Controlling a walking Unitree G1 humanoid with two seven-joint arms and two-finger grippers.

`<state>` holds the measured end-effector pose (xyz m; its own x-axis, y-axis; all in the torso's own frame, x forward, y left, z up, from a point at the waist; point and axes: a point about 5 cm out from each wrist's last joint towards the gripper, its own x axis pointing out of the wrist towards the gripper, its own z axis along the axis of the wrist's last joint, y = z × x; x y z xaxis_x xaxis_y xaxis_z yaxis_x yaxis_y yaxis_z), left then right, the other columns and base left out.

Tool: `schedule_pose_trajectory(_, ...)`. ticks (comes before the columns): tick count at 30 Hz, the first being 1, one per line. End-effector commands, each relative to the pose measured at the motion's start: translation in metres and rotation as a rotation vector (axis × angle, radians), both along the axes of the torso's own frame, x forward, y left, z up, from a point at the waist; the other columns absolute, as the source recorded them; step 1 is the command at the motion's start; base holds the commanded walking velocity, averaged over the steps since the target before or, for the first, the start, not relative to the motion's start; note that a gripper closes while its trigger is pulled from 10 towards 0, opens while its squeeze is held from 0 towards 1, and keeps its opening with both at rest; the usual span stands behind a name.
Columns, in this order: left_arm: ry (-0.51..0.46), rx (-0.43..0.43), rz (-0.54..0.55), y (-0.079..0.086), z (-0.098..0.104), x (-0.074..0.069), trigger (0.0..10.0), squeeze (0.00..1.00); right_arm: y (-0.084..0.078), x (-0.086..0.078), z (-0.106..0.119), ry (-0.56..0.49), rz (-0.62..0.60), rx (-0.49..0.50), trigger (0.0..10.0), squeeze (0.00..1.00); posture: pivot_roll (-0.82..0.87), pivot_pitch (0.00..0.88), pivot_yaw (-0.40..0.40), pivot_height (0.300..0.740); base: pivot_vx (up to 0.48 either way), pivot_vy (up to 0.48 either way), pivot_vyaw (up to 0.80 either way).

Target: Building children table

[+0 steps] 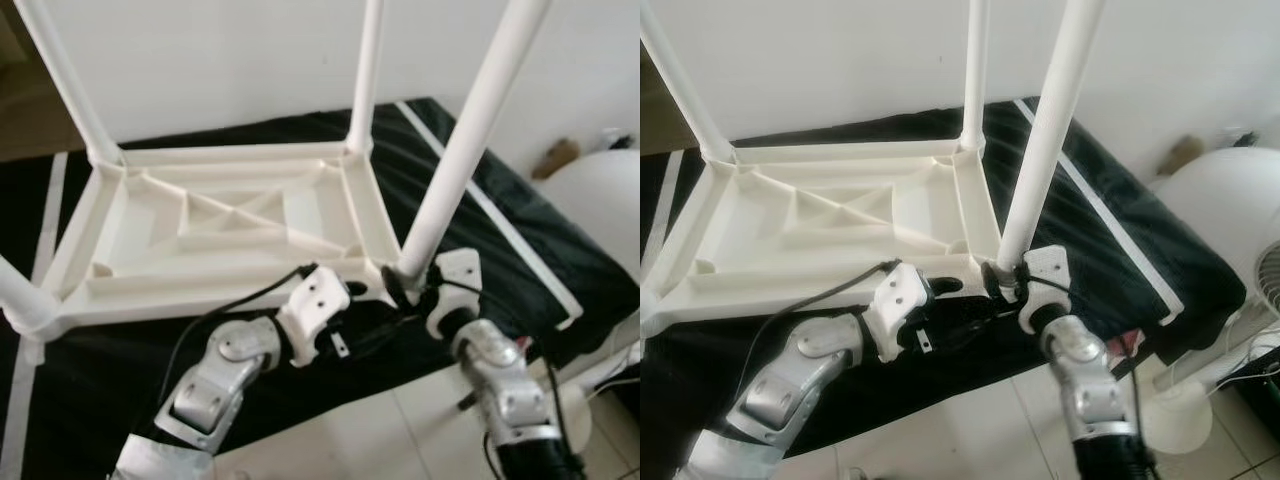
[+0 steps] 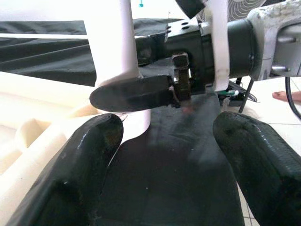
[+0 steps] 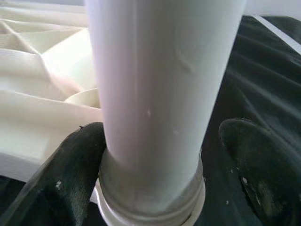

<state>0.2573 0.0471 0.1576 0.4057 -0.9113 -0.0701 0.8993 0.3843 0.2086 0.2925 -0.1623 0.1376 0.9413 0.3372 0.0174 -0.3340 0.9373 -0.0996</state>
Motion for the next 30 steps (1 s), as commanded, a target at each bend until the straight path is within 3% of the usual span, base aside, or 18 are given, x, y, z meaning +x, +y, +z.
schedule_pose_trajectory(1,0.011,0.017,-0.061,-0.003,-0.001,-0.003,10.0,0.0,-0.001,0.001,-0.001,-0.004,0.057,-0.014,10.0,0.0,-0.07,0.085,0.012,0.74,0.0,0.0,0.0)
schedule_pose_trajectory(11,0.004,-0.005,-0.054,-0.007,0.002,-0.004,10.0,0.0,0.0,0.014,0.006,0.001,0.259,-0.03,10.0,0.0,-0.07,0.069,-0.009,0.74,0.0,0.0,0.0)
schedule_pose_trajectory(16,0.004,-0.005,-0.061,-0.007,0.001,-0.004,10.0,0.0,0.002,0.018,0.007,-0.002,0.294,-0.054,10.0,0.0,-0.07,0.06,-0.013,0.74,0.0,0.0,0.0)
schedule_pose_trajectory(17,0.0,-0.004,-0.06,-0.008,0.001,-0.003,10.0,0.0,0.003,0.019,0.007,-0.003,0.31,-0.066,9.4,0.0,-0.06,0.058,-0.016,0.74,0.0,0.0,0.0)
schedule_pose_trajectory(18,0.0,-0.004,-0.06,-0.008,0.001,-0.003,10.0,0.0,0.003,0.019,0.007,-0.003,0.31,-0.066,9.4,0.0,-0.06,0.058,-0.016,0.74,0.0,0.0,0.0)
schedule_pose_trajectory(19,-0.006,-0.008,-0.052,-0.007,0.003,-0.001,10.0,0.0,0.004,0.02,0.006,0.001,0.332,-0.075,4.1,0.0,-0.05,0.061,-0.021,0.74,0.0,0.0,0.0)
schedule_pose_trajectory(20,-0.01,-0.013,-0.045,-0.006,0.004,0.0,10.0,0.0,0.004,0.02,0.004,0.006,0.344,-0.082,0.4,0.0,-0.06,0.064,-0.021,0.74,0.0,0.0,0.0)
schedule_pose_trajectory(27,-0.008,-0.03,-0.041,-0.006,0.004,-0.002,10.0,0.0,0.0,0.02,0.001,0.019,0.347,-0.075,0.0,0.0,-0.07,0.07,-0.027,0.74,0.0,0.0,0.0)
schedule_pose_trajectory(30,-0.028,-0.024,-0.009,-0.002,0.005,0.005,10.0,0.0,-0.003,0.02,-0.001,0.027,0.332,-0.074,0.0,0.0,-0.07,0.073,-0.029,0.74,0.0,0.0,0.0)
